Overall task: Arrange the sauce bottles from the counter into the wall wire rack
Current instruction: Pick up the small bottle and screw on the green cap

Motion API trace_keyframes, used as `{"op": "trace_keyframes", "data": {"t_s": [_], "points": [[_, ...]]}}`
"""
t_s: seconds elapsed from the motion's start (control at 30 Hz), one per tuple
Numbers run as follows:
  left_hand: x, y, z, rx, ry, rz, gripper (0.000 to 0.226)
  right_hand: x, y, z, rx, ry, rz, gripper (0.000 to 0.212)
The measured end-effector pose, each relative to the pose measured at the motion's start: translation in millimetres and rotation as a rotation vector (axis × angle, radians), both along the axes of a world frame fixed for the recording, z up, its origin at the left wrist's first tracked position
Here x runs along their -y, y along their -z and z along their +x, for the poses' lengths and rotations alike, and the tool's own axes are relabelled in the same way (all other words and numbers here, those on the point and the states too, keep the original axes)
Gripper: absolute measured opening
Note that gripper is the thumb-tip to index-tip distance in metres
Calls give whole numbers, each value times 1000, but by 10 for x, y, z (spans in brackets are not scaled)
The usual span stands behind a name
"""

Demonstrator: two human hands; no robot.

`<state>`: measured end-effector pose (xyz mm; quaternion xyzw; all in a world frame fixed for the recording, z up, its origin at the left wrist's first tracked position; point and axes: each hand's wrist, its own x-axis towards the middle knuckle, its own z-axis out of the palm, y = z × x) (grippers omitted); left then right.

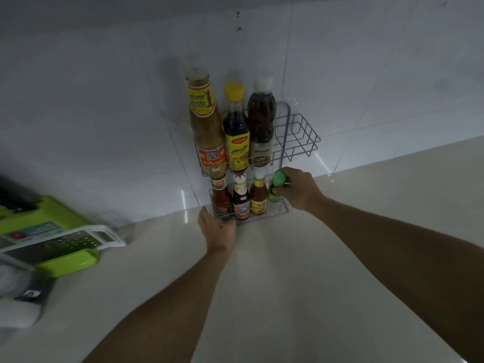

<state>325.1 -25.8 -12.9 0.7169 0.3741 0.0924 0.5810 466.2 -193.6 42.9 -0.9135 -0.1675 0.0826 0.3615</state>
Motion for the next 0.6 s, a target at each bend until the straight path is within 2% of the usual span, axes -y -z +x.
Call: {"op": "trace_keyframes", "data": {"t_s": [0.1, 0.23, 0.4, 0.5, 0.6], "points": [[-63, 30, 56, 58, 12, -117, 80, -55, 110, 98, -55, -11, -90, 37], [-112, 230, 114, 88, 70, -98, 60, -90, 239, 150, -101, -35, -193, 39], [-94, 197, 83, 70, 138, -100, 63, -114, 263, 124, -169, -46, -179, 44], [-110, 78, 91, 20, 176, -72, 61, -116, 202, 44, -239, -66, -167, 67], [-304, 277, 135, -116, 259, -7, 56, -113, 105, -62, -244, -51, -110, 68]]}}
